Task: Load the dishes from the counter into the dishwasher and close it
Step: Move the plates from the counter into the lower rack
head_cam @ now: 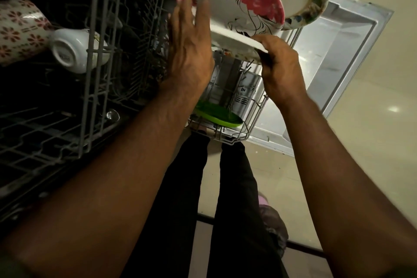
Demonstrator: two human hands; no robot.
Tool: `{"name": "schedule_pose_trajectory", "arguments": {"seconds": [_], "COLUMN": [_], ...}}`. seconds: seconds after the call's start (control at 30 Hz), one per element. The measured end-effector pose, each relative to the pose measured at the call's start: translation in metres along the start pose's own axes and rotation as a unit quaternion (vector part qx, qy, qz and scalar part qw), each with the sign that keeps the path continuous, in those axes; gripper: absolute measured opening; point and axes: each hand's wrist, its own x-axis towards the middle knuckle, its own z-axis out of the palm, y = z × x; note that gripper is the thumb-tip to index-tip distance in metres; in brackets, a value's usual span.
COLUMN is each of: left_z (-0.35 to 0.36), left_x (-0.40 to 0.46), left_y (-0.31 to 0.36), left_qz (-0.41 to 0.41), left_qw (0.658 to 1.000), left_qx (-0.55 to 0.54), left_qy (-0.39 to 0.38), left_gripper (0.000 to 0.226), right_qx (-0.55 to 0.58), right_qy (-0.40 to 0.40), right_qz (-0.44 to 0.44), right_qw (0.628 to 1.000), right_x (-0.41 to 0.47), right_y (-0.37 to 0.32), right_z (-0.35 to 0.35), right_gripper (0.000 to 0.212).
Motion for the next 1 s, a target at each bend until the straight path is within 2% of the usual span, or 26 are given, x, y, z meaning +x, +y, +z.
{"name": "schedule_pose_trajectory", "arguments": {"seconds": [0.13, 0.3, 0.47, 0.63, 0.83, 1.0], "left_z": [0.001, -0.002, -0.009, -0.054, -0.129, -0.181], "left_x": [-0.004, -0.029, -0.064, -0.096, -0.133, -0.173], "left_y": [0.002, 0.003, 0.003, 0.006, 0.015, 0.027], "left_qz": [-0.042, -0.033, -0.014, 0.028, 0.043, 0.047], "left_qw": [0.999, 0.999, 0.997, 0.990, 0.991, 0.993], "left_qx": [-0.029, -0.018, -0.040, -0.064, -0.061, -0.062], "left_qy": [0.012, 0.000, -0.061, -0.124, -0.114, -0.084], "left_gripper": [0.105, 0.103, 0.096, 0.092, 0.078, 0.081], "right_qx": [0.021, -0.014, -0.052, -0.057, -0.110, -0.142], "right_qy": [0.061, 0.083, 0.085, 0.073, 0.021, -0.006], "right_qz": [0.085, 0.149, 0.200, 0.143, 0.057, -0.022], "right_qw": [0.994, 0.985, 0.975, 0.985, 0.992, 0.990], "right_x": [0.005, 0.003, -0.019, -0.059, -0.102, -0.120], "right_y": [-0.006, -0.009, -0.029, -0.086, -0.159, -0.220], "right_z": [-0.005, -0.019, -0.028, -0.035, -0.047, -0.070], "right_gripper": [0.037, 0.046, 0.041, 0.054, 0.050, 0.052]}}
